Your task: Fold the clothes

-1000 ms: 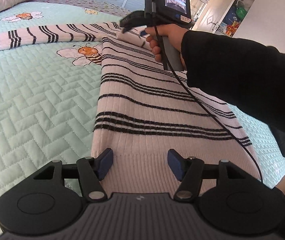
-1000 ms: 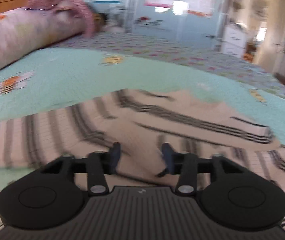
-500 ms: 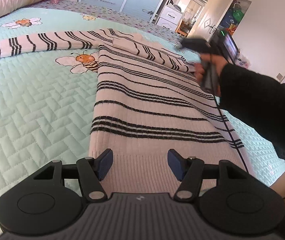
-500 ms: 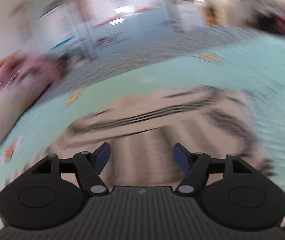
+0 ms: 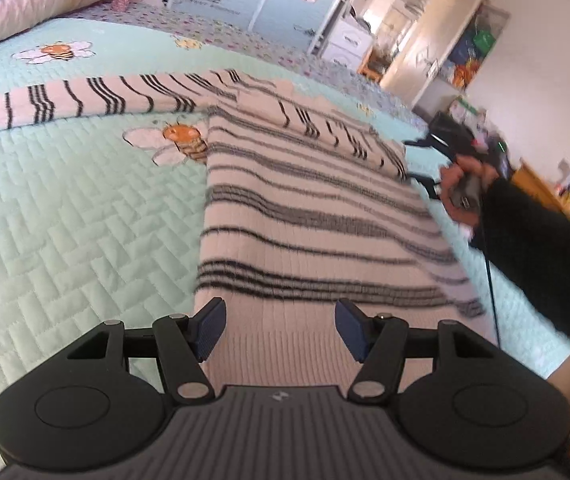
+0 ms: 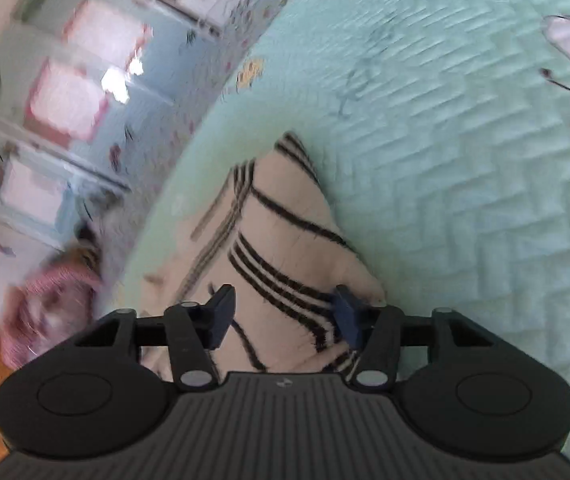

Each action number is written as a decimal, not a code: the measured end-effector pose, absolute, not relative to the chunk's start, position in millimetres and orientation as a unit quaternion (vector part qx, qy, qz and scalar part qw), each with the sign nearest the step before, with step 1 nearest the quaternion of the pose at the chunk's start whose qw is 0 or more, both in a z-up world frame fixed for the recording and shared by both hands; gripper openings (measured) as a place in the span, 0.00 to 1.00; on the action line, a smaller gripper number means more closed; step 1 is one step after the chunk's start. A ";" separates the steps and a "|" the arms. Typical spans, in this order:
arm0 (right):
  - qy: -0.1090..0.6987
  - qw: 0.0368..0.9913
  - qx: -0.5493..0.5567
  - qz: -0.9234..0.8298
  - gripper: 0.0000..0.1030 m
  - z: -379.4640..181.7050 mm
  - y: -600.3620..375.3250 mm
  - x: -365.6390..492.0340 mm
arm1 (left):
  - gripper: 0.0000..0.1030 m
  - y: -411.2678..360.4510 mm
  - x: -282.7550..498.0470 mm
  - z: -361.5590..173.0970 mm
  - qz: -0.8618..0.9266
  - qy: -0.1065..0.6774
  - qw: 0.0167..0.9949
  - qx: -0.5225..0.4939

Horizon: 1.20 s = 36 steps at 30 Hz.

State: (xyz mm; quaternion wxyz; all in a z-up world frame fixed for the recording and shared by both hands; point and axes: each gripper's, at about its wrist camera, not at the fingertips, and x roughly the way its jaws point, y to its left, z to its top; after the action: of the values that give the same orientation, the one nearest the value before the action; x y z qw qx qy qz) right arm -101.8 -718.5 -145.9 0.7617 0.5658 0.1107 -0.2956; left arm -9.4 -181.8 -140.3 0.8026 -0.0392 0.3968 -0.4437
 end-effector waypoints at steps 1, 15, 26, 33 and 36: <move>0.100 0.767 0.566 -0.287 0.60 -141.0 -711.4 -110.4 | 0.61 -178.1 -4.0 -137.8 -0.443 0.398 0.801 -0.052; 0.105 0.782 0.564 -0.243 0.66 -144.4 -608.2 -275.7 | 0.65 -50.6 174.3 -154.2 -0.172 0.372 0.831 -0.376; 0.131 0.795 0.538 -0.246 0.66 -120.5 -591.2 -267.5 | 0.65 -51.4 247.7 -204.6 -0.074 0.384 0.725 -0.567; 0.144 0.796 0.528 -0.258 0.67 -118.0 -590.3 -270.5 | 0.41 -67.8 284.5 -200.4 -0.056 0.379 0.737 -0.557; 0.149 0.791 0.530 -0.266 0.67 -120.7 -589.1 -277.6 | 0.10 -85.3 296.0 -192.6 -0.064 0.380 0.771 -0.507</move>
State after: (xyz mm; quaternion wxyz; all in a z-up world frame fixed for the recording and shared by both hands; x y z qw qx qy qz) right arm -277.6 -589.1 -120.7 0.7914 0.5297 0.1492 -0.2663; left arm 296.0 -85.3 -192.6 0.7708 -0.5071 0.3803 -0.0640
